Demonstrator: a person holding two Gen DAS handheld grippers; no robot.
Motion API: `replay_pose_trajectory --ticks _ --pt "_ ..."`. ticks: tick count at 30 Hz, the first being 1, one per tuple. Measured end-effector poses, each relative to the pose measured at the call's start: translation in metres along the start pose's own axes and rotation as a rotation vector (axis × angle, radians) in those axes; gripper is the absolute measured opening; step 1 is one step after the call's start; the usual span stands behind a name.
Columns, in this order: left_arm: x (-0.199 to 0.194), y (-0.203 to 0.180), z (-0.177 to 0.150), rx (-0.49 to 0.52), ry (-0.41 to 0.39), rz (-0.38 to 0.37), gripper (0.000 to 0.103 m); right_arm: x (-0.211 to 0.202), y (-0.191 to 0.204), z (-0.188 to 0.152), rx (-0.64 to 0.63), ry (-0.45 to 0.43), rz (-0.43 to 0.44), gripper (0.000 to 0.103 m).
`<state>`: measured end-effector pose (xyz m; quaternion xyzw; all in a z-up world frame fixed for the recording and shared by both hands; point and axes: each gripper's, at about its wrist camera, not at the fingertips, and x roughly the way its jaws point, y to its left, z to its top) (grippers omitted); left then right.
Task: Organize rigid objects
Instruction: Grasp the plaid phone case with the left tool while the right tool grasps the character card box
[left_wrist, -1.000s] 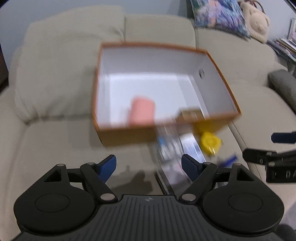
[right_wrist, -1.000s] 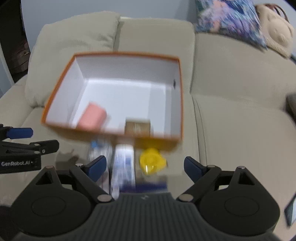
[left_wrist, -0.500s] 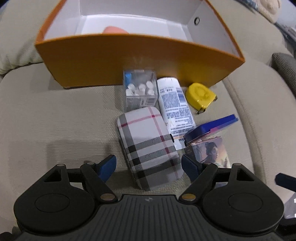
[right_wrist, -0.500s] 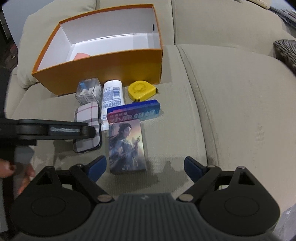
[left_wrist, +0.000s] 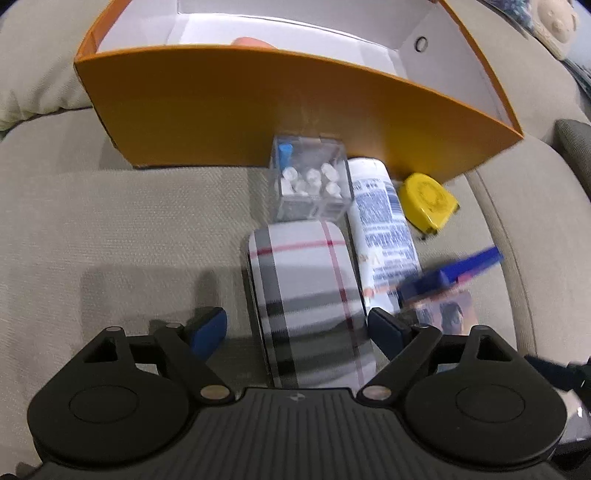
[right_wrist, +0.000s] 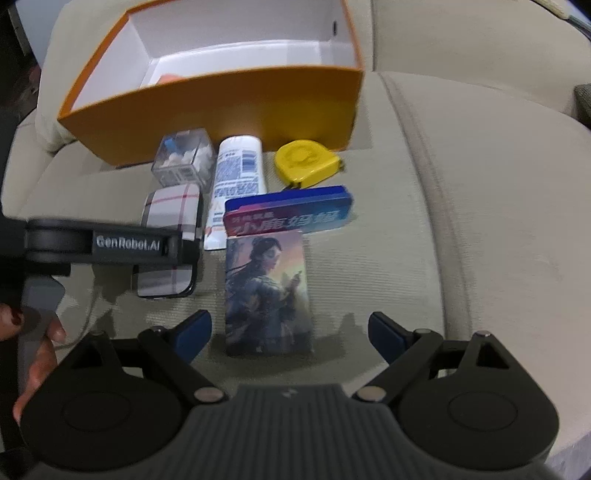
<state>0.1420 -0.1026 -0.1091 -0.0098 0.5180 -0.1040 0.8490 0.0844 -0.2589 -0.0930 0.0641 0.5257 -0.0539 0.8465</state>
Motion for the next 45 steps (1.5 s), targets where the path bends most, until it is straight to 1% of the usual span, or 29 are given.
replay_pose_trajectory --ticks 6,10,13,16,19,20,21,23,24,25,29,32,33,34,35,36,42,44,45 --pt "0.011 -0.01 0.011 0.047 0.003 0.054 0.103 0.024 0.004 0.002 -0.01 0.015 -0.005 0.092" --pt "0.01 -0.009 0.004 0.074 -0.021 0.054 0.103 0.037 0.001 0.002 0.015 0.022 -0.002 0.091" --pt "0.009 -0.008 -0.001 0.092 -0.04 0.057 0.103 0.041 0.003 0.0 -0.007 0.004 -0.017 0.092" --pt "0.008 -0.007 -0.005 0.098 -0.046 0.071 0.103 0.044 0.004 -0.002 -0.023 -0.006 -0.024 0.094" --pt "0.009 -0.009 -0.008 0.113 -0.05 0.09 0.103 0.045 0.003 -0.005 -0.013 -0.017 -0.024 0.094" --pt "0.008 -0.008 -0.009 0.111 -0.053 0.094 0.102 0.045 0.004 -0.006 -0.012 -0.021 -0.027 0.094" --pt "0.006 -0.006 -0.01 0.107 -0.057 0.095 0.099 0.043 0.005 -0.008 -0.014 -0.025 -0.032 0.094" --pt "0.006 -0.004 -0.011 0.101 -0.065 0.099 0.09 0.042 0.005 -0.012 -0.013 -0.039 -0.039 0.092" --pt "0.005 -0.003 -0.011 0.098 -0.069 0.102 0.082 0.041 0.005 -0.013 -0.013 -0.044 -0.042 0.091" --pt "0.006 -0.003 -0.011 0.096 -0.069 0.102 0.079 0.04 0.005 -0.014 -0.011 -0.05 -0.044 0.088" --pt "0.002 0.002 -0.013 0.104 -0.063 0.101 0.079 0.035 0.01 -0.021 -0.019 -0.059 -0.051 0.085" --pt "-0.005 0.006 -0.019 0.112 -0.067 0.108 0.079 0.033 0.013 -0.024 -0.02 -0.06 -0.056 0.085" --pt "-0.006 0.008 -0.021 0.112 -0.069 0.106 0.079 0.034 0.012 -0.024 -0.012 -0.049 -0.047 0.086" --pt "-0.008 0.01 -0.025 0.112 -0.071 0.102 0.08 0.036 0.01 -0.023 -0.002 -0.028 -0.039 0.091" --pt "-0.008 0.012 -0.025 0.11 -0.071 0.101 0.081 0.039 0.007 -0.021 0.006 0.005 -0.033 0.102" --pt "-0.008 0.013 -0.026 0.108 -0.065 0.106 0.084 0.043 0.004 -0.02 0.005 0.025 -0.032 0.102" --pt "-0.012 0.019 -0.028 0.107 -0.054 0.1 0.086 0.042 0.002 -0.02 0.011 0.02 -0.029 0.102" --pt "-0.013 0.02 -0.028 0.108 -0.057 0.099 0.084 0.04 0.003 -0.022 0.004 0.007 -0.037 0.102" --pt "-0.013 0.02 -0.029 0.109 -0.059 0.097 0.079 0.039 0.004 -0.023 -0.001 -0.005 -0.044 0.1"
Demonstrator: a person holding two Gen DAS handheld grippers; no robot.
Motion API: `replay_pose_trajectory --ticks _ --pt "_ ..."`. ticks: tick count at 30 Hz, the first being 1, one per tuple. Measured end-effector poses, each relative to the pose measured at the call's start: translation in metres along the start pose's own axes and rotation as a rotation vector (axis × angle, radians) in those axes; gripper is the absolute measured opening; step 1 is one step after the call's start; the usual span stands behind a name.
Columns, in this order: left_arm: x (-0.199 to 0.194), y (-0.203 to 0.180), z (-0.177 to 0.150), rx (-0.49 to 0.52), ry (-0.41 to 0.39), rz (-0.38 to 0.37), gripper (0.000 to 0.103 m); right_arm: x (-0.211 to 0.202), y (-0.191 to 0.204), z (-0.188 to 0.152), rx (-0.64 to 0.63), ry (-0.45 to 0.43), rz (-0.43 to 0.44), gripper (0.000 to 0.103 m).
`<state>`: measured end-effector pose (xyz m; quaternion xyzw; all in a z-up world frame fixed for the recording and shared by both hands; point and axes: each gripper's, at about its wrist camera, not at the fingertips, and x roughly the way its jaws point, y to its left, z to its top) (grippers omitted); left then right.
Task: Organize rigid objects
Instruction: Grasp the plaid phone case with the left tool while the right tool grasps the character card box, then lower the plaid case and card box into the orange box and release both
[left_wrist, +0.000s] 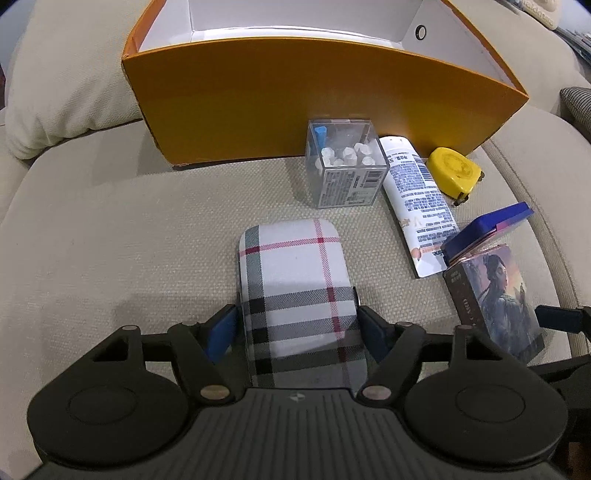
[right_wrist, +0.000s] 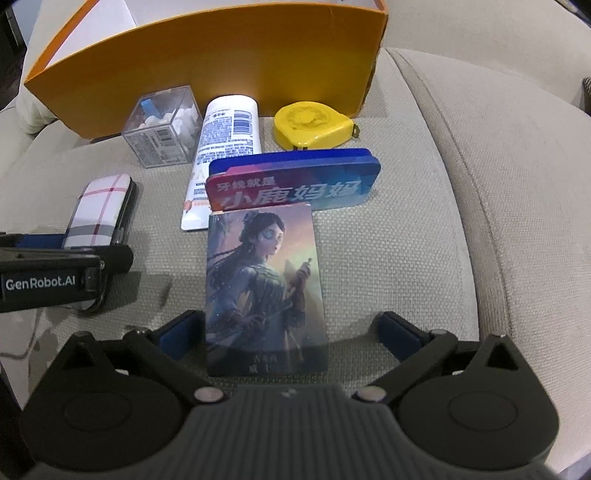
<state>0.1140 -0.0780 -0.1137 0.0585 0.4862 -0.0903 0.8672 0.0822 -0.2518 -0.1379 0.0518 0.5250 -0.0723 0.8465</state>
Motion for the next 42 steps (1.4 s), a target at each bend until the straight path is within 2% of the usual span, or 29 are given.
replay_pose_trajectory --ticks 1,2,3,4,5,17,28,35,42 --pt "-0.001 0.0 -0.001 0.003 -0.004 -0.004 0.076 -0.002 0.001 -0.001 -0.006 -0.014 -0.002 0.093" --pt "-0.003 0.0 -0.003 0.007 -0.01 0.002 0.075 -0.005 0.002 -0.001 -0.011 -0.033 -0.004 0.082" --pt "-0.001 -0.002 -0.003 0.009 -0.011 0.007 0.075 -0.009 0.006 -0.003 -0.014 -0.043 0.006 0.079" --pt "-0.002 -0.002 -0.004 0.009 -0.012 0.009 0.075 -0.011 0.007 -0.004 -0.02 -0.048 0.011 0.071" --pt "-0.002 -0.001 -0.006 0.009 -0.015 0.008 0.075 -0.013 0.008 -0.004 -0.029 -0.054 0.011 0.06" --pt "-0.02 0.002 -0.032 -0.011 0.01 0.0 0.075 -0.04 0.024 -0.008 -0.089 -0.032 0.004 0.059" --pt "-0.065 0.004 -0.047 -0.008 -0.037 -0.019 0.075 -0.083 0.034 -0.017 -0.103 -0.074 0.004 0.059" --pt "-0.086 0.005 -0.045 0.012 -0.068 -0.016 0.075 -0.11 0.036 -0.016 -0.116 -0.104 0.007 0.059" --pt "-0.109 0.004 -0.029 0.027 -0.117 -0.018 0.075 -0.133 0.037 -0.006 -0.125 -0.135 0.012 0.059"
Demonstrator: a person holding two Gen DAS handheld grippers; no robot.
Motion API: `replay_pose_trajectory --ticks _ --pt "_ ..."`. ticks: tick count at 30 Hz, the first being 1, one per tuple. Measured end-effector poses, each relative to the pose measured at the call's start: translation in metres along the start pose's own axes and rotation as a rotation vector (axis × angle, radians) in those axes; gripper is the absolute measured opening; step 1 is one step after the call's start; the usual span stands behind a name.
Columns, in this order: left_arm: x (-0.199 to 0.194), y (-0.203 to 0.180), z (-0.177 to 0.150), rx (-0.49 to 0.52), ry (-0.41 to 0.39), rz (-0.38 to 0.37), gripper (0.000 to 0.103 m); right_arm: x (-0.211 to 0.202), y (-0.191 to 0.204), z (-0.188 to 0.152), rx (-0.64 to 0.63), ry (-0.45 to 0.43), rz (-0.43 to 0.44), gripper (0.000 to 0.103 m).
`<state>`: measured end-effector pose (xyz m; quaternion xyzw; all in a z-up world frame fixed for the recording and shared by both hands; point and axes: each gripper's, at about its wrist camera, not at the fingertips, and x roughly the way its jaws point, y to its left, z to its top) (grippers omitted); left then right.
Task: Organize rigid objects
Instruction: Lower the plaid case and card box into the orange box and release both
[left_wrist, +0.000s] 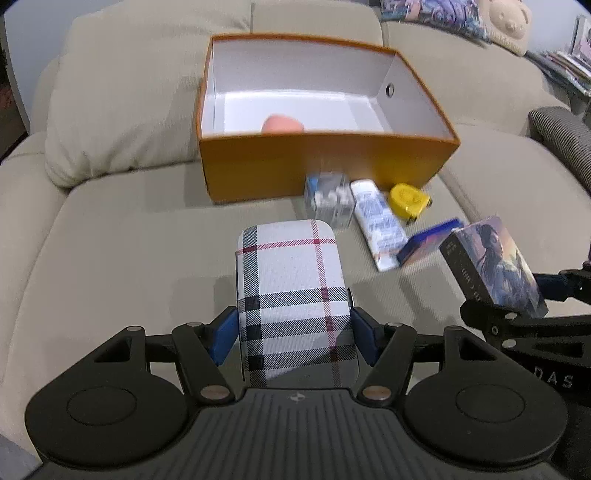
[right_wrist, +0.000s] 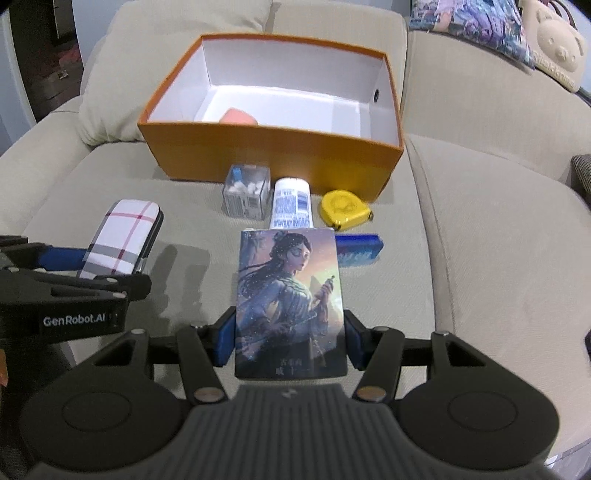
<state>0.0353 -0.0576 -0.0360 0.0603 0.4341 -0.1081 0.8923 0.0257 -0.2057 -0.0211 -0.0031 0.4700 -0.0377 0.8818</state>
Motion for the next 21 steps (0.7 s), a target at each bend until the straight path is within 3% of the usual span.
replay_pose_trajectory --ticks 10,21 --pt "-0.021 -0.003 0.048 0.038 -0.062 -0.015 0.075 -0.024 -0.009 0.031 -0.031 -0.043 0.023 0.059" --pt "-0.004 -0.002 0.122 0.07 -0.109 -0.002 0.075 -0.022 -0.026 0.103 -0.059 -0.105 0.025 0.059"
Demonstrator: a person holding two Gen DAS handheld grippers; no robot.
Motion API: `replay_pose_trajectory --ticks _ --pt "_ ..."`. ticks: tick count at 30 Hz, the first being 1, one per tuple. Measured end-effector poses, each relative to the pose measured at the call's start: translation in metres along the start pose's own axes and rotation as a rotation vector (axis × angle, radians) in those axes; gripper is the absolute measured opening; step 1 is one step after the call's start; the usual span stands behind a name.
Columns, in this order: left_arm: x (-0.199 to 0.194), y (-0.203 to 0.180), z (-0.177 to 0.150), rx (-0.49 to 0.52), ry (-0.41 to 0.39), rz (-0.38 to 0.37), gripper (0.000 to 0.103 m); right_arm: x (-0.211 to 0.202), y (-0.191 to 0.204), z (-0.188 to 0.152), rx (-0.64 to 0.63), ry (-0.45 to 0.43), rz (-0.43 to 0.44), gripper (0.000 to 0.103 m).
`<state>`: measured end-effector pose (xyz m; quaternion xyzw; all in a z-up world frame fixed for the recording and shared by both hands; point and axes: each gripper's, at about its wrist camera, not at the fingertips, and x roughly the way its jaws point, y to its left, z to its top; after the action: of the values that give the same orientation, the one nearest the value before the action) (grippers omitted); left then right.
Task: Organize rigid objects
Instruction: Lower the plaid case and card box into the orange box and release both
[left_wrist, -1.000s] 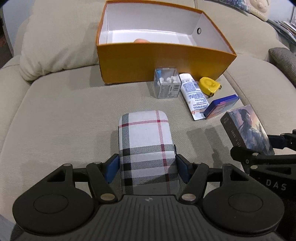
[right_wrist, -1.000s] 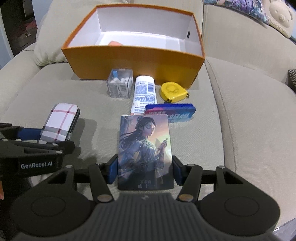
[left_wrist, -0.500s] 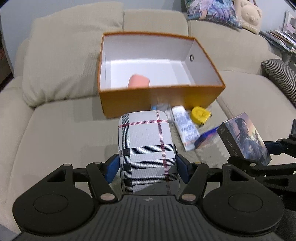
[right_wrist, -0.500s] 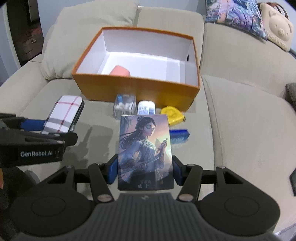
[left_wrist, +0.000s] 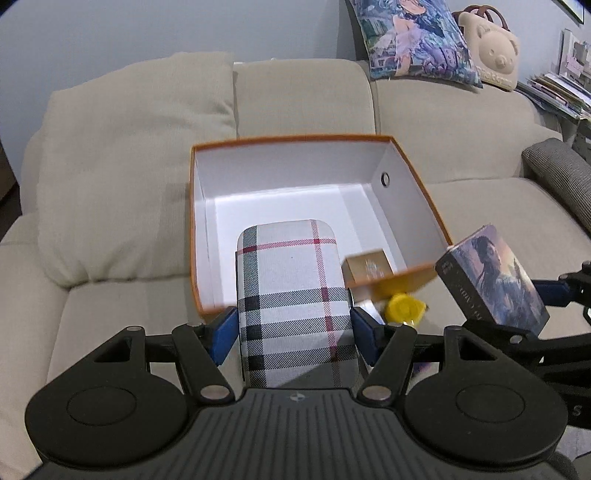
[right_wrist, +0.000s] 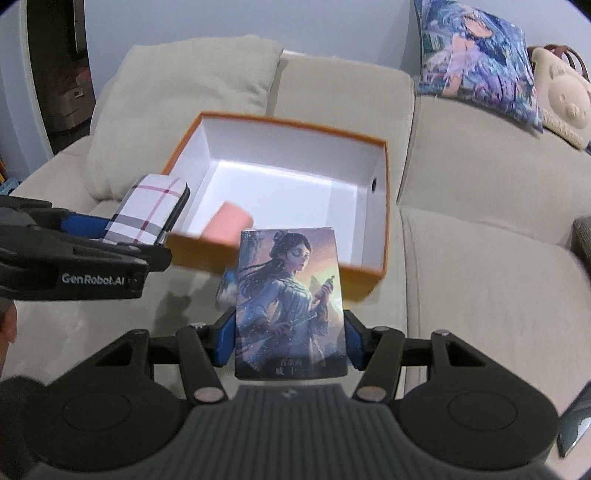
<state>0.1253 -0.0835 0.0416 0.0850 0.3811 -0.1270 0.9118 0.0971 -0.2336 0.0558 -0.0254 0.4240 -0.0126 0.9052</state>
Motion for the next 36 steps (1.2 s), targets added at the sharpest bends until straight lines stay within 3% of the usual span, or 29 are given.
replay_pose_trajectory --ticks 10,17,23,36 --pt "0.064 0.029 0.08 0.004 0.026 0.039 0.075 0.058 -0.02 0.075 0.004 -0.011 0.008 0.059" --pt "0.118 0.033 0.1 0.014 0.105 0.038 0.075 0.131 -0.035 0.115 0.052 0.049 0.037 0.059" --pt "0.166 0.029 0.106 0.015 0.159 0.042 0.075 0.185 -0.038 0.116 0.02 0.129 0.033 0.059" --pt "0.23 0.034 0.106 0.006 0.253 0.073 0.075 0.251 -0.029 0.105 -0.059 0.238 0.022 0.059"
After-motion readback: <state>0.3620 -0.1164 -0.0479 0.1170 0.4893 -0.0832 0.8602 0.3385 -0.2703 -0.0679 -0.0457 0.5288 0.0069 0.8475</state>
